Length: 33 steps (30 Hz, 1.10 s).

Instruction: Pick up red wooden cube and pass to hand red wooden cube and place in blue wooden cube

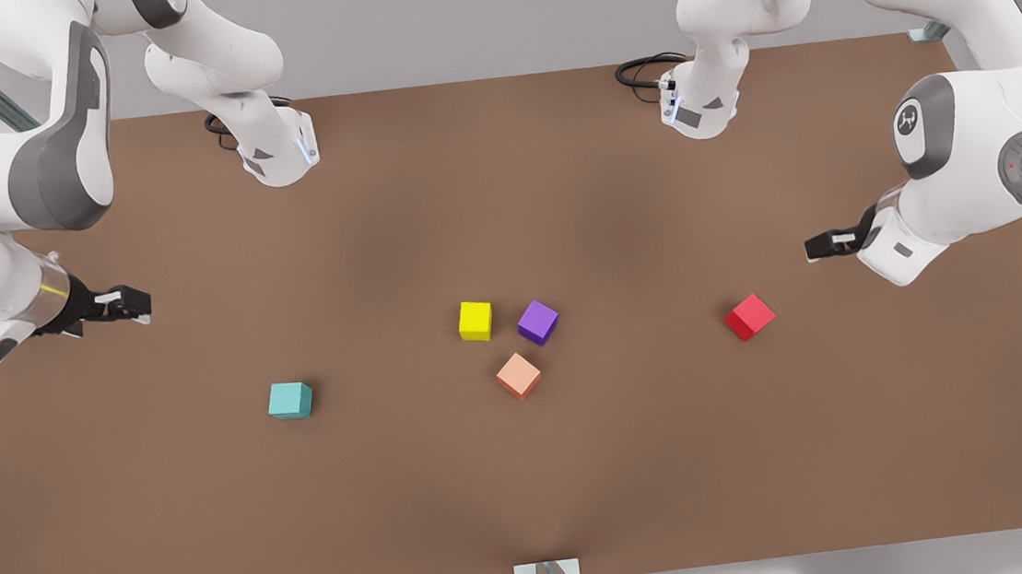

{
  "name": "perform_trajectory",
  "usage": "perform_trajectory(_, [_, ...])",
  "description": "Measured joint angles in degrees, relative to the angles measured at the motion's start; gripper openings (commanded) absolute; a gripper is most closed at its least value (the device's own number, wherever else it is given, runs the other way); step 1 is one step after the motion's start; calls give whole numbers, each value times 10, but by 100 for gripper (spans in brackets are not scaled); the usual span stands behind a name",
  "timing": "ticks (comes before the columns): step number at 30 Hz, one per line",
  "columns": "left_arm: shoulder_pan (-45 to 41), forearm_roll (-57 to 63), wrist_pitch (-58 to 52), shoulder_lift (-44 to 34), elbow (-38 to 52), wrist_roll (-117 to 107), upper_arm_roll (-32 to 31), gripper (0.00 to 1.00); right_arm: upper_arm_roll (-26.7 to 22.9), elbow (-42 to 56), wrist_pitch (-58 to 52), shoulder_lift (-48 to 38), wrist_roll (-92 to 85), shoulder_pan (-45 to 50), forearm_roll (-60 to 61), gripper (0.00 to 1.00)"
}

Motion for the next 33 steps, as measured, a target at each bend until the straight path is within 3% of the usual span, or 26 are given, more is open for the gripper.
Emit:
perform_trajectory(4, [-4,-1,15,45,-9,-8,0,100,-1,-2,3,0,-5,-1,11,100])
perform_trajectory(8, [-19,-7,108,106,-101,-62,1,100,-1,-7,4,2,-9,0,13,100])
perform_trajectory(16, [-21,-49,308,111,-256,-216,5,100,0,-12,5,4,-16,1,12,100])
perform_trajectory(33, [-18,-65,453,122,-335,-307,18,100,1,-21,4,4,-24,6,11,100])
